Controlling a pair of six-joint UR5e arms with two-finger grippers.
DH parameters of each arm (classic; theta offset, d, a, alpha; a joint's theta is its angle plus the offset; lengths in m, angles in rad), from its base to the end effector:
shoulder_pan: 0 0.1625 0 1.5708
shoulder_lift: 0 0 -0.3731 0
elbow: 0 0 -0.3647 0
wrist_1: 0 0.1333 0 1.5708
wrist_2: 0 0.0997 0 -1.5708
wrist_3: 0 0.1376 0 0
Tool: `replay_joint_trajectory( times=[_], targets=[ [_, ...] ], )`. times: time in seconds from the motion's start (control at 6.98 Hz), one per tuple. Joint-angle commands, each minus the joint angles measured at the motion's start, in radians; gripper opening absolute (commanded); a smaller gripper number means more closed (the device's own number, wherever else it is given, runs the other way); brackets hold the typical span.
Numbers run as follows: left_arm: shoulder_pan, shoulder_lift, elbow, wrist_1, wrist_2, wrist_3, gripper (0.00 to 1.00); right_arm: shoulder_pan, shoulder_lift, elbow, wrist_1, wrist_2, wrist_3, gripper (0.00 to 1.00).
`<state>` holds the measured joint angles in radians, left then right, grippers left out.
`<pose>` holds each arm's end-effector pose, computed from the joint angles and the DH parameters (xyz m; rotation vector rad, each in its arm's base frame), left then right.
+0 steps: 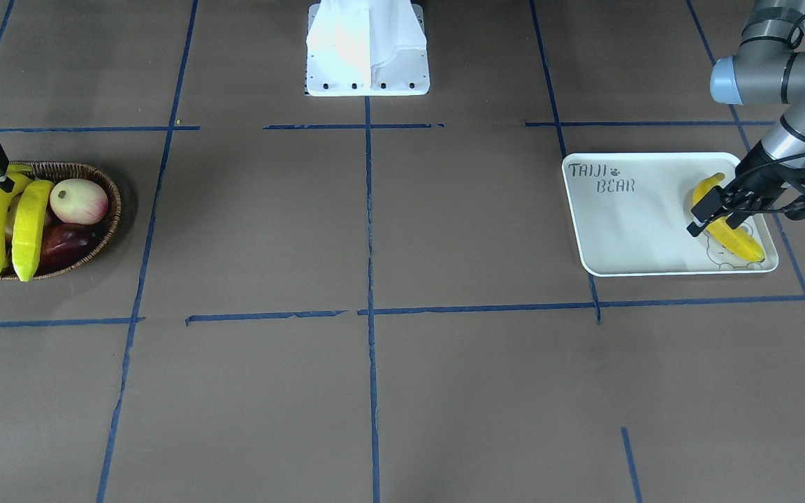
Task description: Transfer all bananas from basket to plate
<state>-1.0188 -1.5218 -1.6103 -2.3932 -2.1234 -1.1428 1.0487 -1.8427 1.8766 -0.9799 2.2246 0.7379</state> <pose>0.2102 -0.4578 0.5467 0.1334 0.9409 -0.3215 -0.1610 -0.3793 0.5398 0.1139 -0.8638 -0.0022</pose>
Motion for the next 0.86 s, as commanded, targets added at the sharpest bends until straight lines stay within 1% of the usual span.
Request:
replay_joint_trajectory(
  times=[0.0, 0.14, 0.29, 0.43, 0.57, 0.72],
  targets=[
    [0.0, -0.004, 0.001, 0.0, -0.001, 0.0, 1.0, 0.071, -0.006, 0.068, -0.006, 0.073, -0.003, 0.01],
    [0.0, -0.004, 0.001, 0.0, -0.001, 0.0, 1.0, 0.142, -0.01, 0.114, -0.031, 0.189, -0.002, 0.0],
    [0.0, -0.004, 0.001, 0.0, -0.001, 0.0, 1.0, 0.161, -0.029, 0.172, -0.054, 0.232, -0.002, 0.0],
    [0.0, -0.006, 0.0, 0.0, -0.001, -0.002, 1.0, 0.146, -0.026, 0.221, -0.109, 0.231, -0.002, 0.0],
    [0.0, -0.006, 0.001, 0.0, -0.001, -0.002, 1.0, 0.108, -0.02, 0.24, -0.121, 0.224, 0.003, 0.0],
    [0.002, -0.008, 0.0, 0.0, -0.003, -0.003, 1.0, 0.046, 0.05, 0.237, -0.121, 0.18, 0.014, 0.0]
  ],
)
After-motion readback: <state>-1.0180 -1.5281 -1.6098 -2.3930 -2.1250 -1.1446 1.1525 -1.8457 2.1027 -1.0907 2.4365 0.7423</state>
